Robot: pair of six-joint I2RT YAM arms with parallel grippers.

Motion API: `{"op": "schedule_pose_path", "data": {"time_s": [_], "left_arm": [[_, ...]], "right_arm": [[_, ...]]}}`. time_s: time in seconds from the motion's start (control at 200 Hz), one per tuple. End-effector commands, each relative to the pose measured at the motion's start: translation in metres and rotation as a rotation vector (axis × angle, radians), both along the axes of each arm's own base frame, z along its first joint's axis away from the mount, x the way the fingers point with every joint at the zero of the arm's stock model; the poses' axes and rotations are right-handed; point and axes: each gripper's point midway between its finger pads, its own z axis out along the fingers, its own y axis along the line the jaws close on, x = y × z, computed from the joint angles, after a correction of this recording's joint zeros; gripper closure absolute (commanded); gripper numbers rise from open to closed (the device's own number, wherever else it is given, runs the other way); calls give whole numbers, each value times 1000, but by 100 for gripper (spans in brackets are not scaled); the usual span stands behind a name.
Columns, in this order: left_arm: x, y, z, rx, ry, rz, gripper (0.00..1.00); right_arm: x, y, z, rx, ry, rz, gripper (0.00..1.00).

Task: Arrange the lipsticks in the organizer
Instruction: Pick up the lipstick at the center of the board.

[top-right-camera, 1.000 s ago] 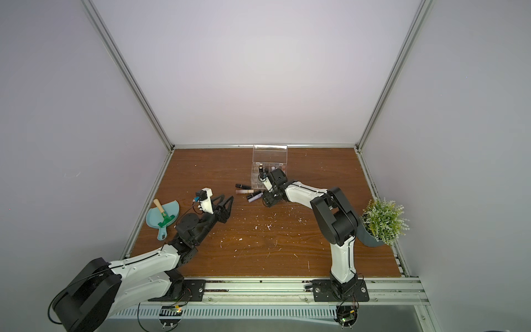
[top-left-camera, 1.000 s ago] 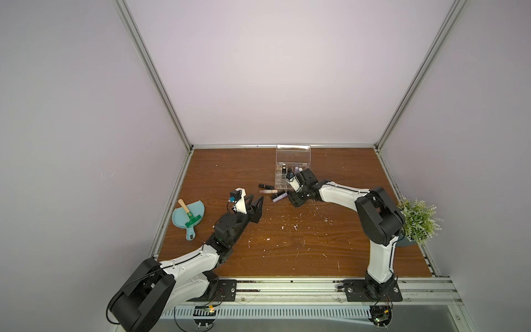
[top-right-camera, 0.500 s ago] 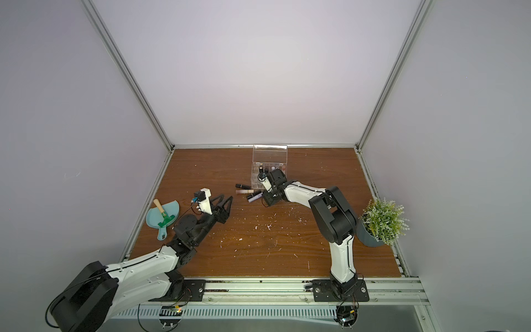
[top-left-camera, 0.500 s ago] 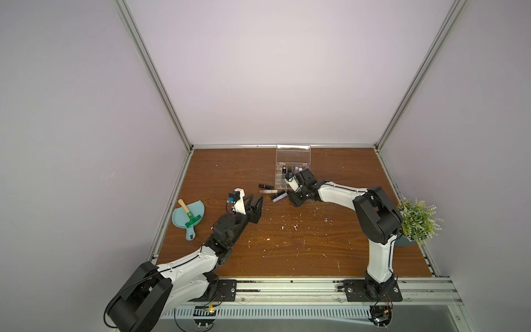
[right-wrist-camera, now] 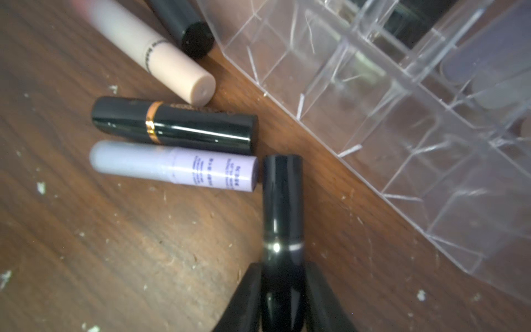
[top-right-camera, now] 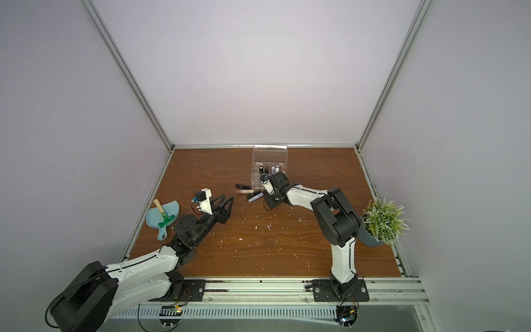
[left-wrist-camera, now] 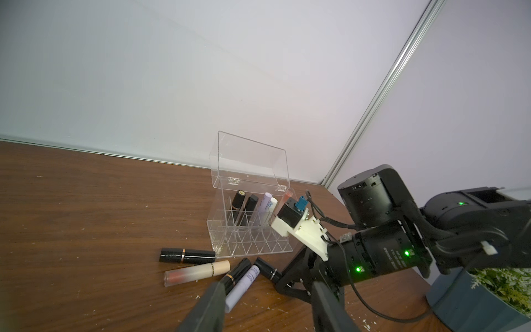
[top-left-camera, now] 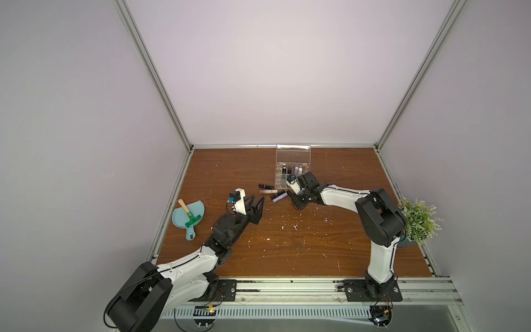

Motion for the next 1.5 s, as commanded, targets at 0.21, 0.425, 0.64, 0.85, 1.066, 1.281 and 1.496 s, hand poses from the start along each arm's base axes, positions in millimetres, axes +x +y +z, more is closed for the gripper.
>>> {"op": "schedule_pose_path", "data": {"time_s": [0.21,0.425,0.64,0.85,1.066,1.281,1.496], "left_arm": [[-10,-21,25,-82,-17,-130,47],[-17,-41,50,-166,9,-274,36],[-29,-63,74,-243,37,-446,21],[-39,-74,83,-304,73,-586,17],[-43,-81,82,-310,99,-643,20],[-43,-81,86,-323,99,-651,38],[-42,-83,83,-323,109,-653,44]], "right_arm": [[-31,-6,36,103,3,3,87],[-54,-3,87,237,-19,30,89],[-88,11,152,451,-26,122,89],[-123,21,211,623,-41,236,89],[-151,35,237,717,-3,353,89],[-166,44,234,724,28,403,89],[-176,46,230,715,40,414,89]]}}
